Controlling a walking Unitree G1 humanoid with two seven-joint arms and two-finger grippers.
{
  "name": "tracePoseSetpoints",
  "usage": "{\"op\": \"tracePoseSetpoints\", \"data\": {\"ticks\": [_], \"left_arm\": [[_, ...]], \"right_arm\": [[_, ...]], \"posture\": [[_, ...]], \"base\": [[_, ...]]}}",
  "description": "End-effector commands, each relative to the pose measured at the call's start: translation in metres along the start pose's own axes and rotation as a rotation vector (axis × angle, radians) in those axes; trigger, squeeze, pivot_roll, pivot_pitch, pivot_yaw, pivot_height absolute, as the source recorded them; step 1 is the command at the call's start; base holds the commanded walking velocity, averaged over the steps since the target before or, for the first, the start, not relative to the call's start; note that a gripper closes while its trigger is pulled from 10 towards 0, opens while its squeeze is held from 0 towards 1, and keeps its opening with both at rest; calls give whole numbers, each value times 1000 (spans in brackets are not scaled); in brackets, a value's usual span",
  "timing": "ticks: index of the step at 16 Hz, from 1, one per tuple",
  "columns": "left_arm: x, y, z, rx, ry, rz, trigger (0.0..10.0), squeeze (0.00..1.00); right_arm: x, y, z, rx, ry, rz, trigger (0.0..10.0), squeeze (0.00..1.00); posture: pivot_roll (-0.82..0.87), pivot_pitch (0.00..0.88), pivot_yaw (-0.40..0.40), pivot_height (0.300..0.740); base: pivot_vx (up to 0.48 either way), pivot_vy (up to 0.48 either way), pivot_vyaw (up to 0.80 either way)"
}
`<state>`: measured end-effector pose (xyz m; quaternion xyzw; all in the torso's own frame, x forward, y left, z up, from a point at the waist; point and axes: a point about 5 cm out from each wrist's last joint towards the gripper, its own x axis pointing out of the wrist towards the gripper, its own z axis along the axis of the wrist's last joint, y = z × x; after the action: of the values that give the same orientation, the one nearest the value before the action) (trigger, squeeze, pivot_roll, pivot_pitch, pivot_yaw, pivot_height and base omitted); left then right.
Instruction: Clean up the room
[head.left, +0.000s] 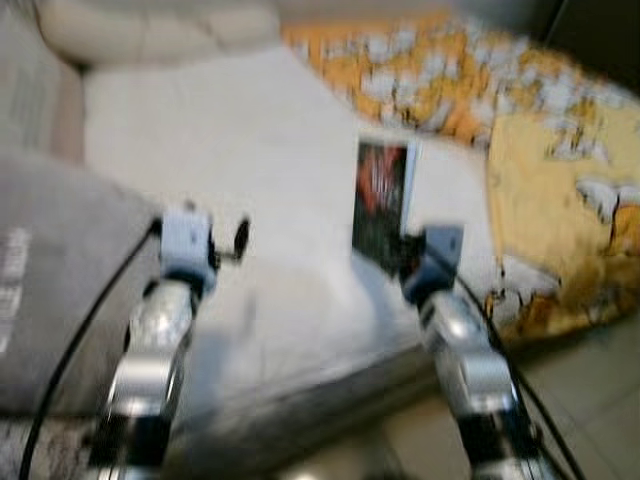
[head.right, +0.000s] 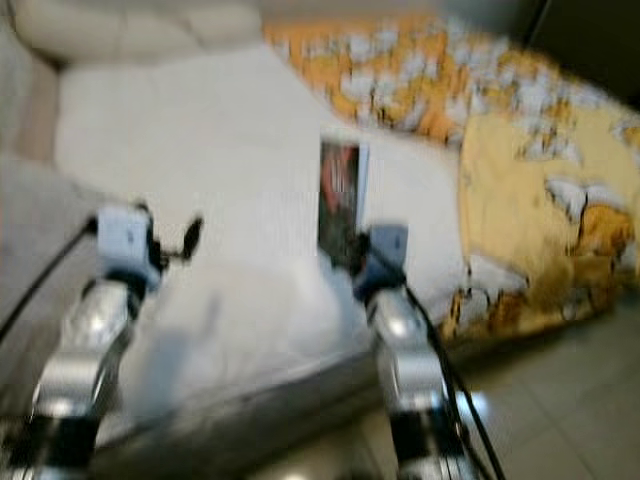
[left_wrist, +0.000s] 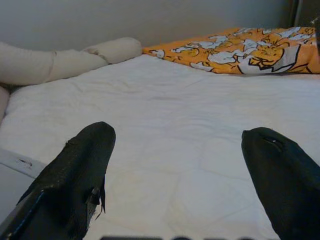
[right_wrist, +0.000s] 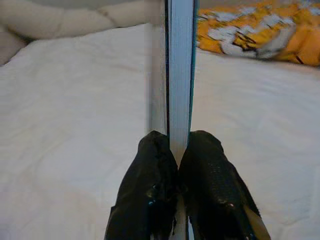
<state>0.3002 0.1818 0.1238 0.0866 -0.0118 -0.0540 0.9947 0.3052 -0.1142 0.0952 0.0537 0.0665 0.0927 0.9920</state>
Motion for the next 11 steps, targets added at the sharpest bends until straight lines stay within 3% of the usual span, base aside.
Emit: {"op": "tracePoseSetpoints", "data": {"ticks": [1, 2, 5, 9, 11], "left_arm": [[-2, 2, 3, 17, -15, 5, 10000, 0], [-2, 3, 4, 15, -17, 6, 10000, 0], [-2, 5, 5, 11, -20, 10, 10000, 0], [-3, 5, 5, 9, -19, 12, 10000, 0], [-5, 6, 5, 10, -16, 18, 10000, 0]], "right_arm": [[2, 2, 11, -41, -36, 36, 10000, 0], [2, 4, 11, -35, -36, 52, 10000, 0], [0, 18, 10, -25, -16, 178, 10000, 0], [-4, 25, 5, -24, 22, 257, 10000, 0], [-4, 20, 2, 27, 42, 233, 10000, 0]], "posture": [[69, 0, 3, 740], [69, 0, 2, 740], [70, 0, 1, 740], [74, 0, -3, 740], [76, 0, -7, 740]], "base": [[0, 0, 800], [0, 0, 800], [358, 0, 800], [373, 0, 800], [180, 0, 0]]}}
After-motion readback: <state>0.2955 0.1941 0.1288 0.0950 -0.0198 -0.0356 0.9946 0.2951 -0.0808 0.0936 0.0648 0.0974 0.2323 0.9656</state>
